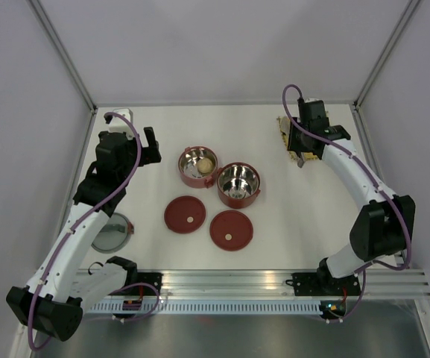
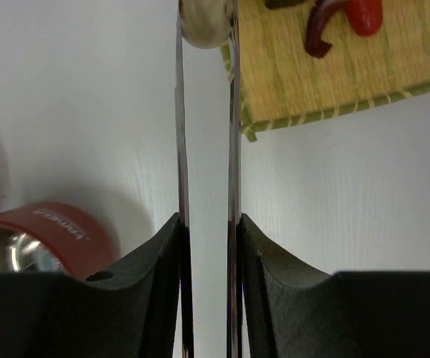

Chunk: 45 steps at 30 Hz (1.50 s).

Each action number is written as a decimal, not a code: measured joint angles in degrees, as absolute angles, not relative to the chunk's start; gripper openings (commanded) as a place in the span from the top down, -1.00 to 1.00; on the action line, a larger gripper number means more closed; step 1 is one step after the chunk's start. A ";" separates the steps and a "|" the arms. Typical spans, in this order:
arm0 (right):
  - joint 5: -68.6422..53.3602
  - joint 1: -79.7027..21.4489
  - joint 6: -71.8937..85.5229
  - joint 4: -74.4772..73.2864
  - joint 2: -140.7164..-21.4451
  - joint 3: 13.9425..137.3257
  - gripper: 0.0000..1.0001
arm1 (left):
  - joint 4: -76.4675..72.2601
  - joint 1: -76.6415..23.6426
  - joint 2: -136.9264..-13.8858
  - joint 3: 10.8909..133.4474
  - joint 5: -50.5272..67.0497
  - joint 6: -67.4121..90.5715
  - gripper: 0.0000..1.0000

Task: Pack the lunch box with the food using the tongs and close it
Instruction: Pick up the fake food from the plate, then place the fake food in the packing box.

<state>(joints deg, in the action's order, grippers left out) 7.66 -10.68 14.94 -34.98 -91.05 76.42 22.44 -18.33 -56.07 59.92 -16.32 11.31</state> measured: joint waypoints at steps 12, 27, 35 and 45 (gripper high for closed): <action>5.37 -38.63 15.97 -36.12 -88.60 85.78 0.59 | 22.44 -18.33 -56.95 59.92 -19.11 11.64 -0.99; 5.96 -50.15 18.94 -34.50 -99.04 85.95 0.52 | 22.44 -18.00 -57.25 59.92 -20.73 12.19 -0.99; 6.42 -50.15 19.11 -34.74 -102.72 87.68 0.16 | 22.44 -18.00 -57.25 59.92 -20.69 12.21 -0.99; 7.07 -50.15 19.31 -34.92 -102.78 88.05 -0.14 | 22.44 -18.00 -57.28 59.92 -20.43 12.19 -0.99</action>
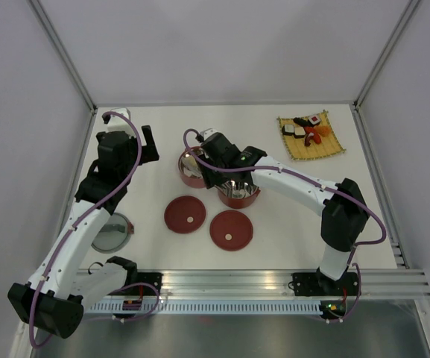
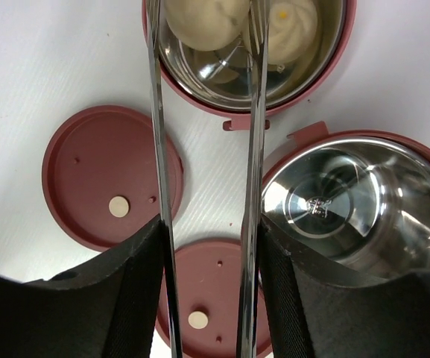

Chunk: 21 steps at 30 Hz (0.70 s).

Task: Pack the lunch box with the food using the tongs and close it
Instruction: Place the fake food in the packing box.

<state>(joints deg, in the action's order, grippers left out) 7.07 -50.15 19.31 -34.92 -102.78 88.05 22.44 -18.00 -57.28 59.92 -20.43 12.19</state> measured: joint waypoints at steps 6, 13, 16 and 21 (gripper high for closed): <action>9.06 -50.15 19.25 -36.05 -102.83 89.49 -0.18 | 22.44 -18.00 -57.28 59.92 -20.40 12.21 -0.99; 9.08 -49.65 19.33 -36.21 -102.80 90.17 -0.14 | 22.44 -18.00 -57.28 59.92 -20.34 12.21 -0.99; 7.42 -47.59 19.31 -36.23 -102.59 90.17 -0.14 | 22.44 -18.00 -57.28 59.92 -20.27 12.19 -0.99; 6.33 -38.46 18.79 -36.62 -101.54 91.44 -0.13 | 22.44 -18.00 -57.28 59.92 -20.23 12.21 -0.99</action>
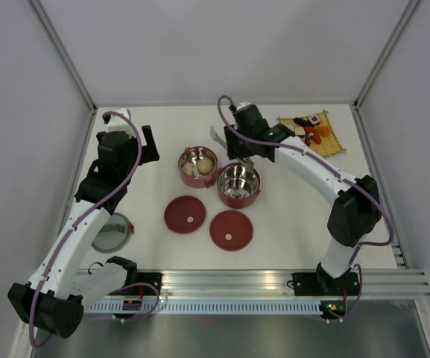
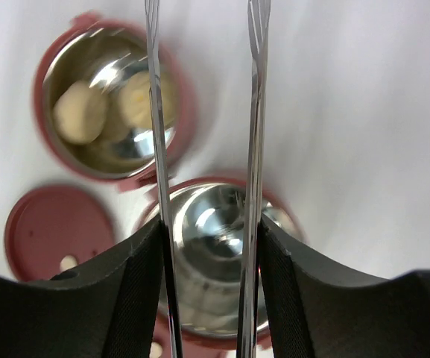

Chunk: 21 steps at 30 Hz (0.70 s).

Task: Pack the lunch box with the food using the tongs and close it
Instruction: Pick up the fake food from the plate.

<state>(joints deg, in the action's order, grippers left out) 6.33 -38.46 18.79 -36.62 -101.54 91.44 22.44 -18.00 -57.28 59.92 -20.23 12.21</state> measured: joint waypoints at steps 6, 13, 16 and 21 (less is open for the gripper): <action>6.46 -23.51 17.37 -36.64 -99.63 92.09 -0.13 | 22.44 -17.98 -57.28 59.92 -19.40 12.21 -0.99; 6.20 -9.41 16.60 -36.95 -99.74 92.09 -0.13 | 22.44 -17.98 -57.28 59.92 -19.14 12.21 -0.99; 5.65 -5.21 15.97 -37.17 -101.19 93.08 -0.13 | 22.44 -17.96 -57.30 59.92 -19.11 12.21 -0.99; 4.29 -2.90 14.57 -37.12 -106.37 96.07 -0.13 | 22.44 -17.96 -57.54 59.92 -18.98 12.21 -0.99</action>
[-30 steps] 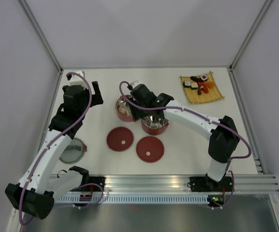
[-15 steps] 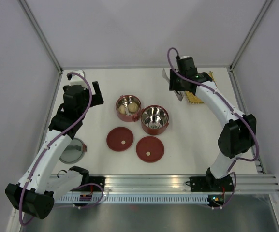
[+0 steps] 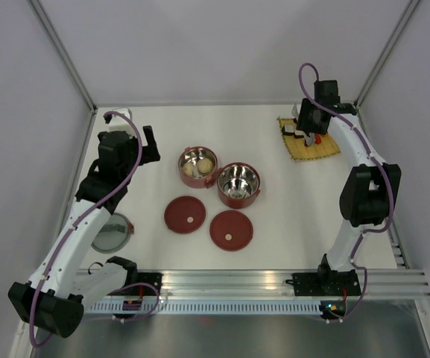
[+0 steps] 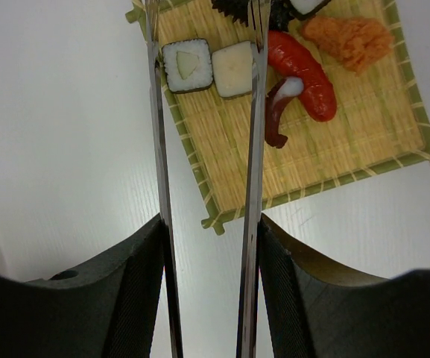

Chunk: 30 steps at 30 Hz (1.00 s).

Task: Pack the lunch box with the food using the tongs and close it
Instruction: Pick up the fake food from the plate.

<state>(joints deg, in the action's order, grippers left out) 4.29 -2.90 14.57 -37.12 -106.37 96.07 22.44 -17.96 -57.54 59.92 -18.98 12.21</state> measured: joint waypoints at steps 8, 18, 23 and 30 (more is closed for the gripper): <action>1.21 -3.60 12.14 -38.30 -112.68 98.28 -0.13 | 22.44 -17.96 -58.04 59.92 -18.98 12.21 -0.99; -0.25 -3.57 9.41 -38.85 -113.38 100.36 -0.13 | 22.44 -17.96 -58.63 59.92 -18.92 12.19 -0.99; -0.56 -3.57 8.58 -39.51 -114.04 100.36 -0.13 | 22.44 -17.96 -58.65 59.92 -18.87 12.19 -0.99; -0.71 -3.57 7.60 -40.69 -115.94 100.88 -0.13 | 22.44 -17.96 -58.72 59.92 -18.83 12.21 -0.99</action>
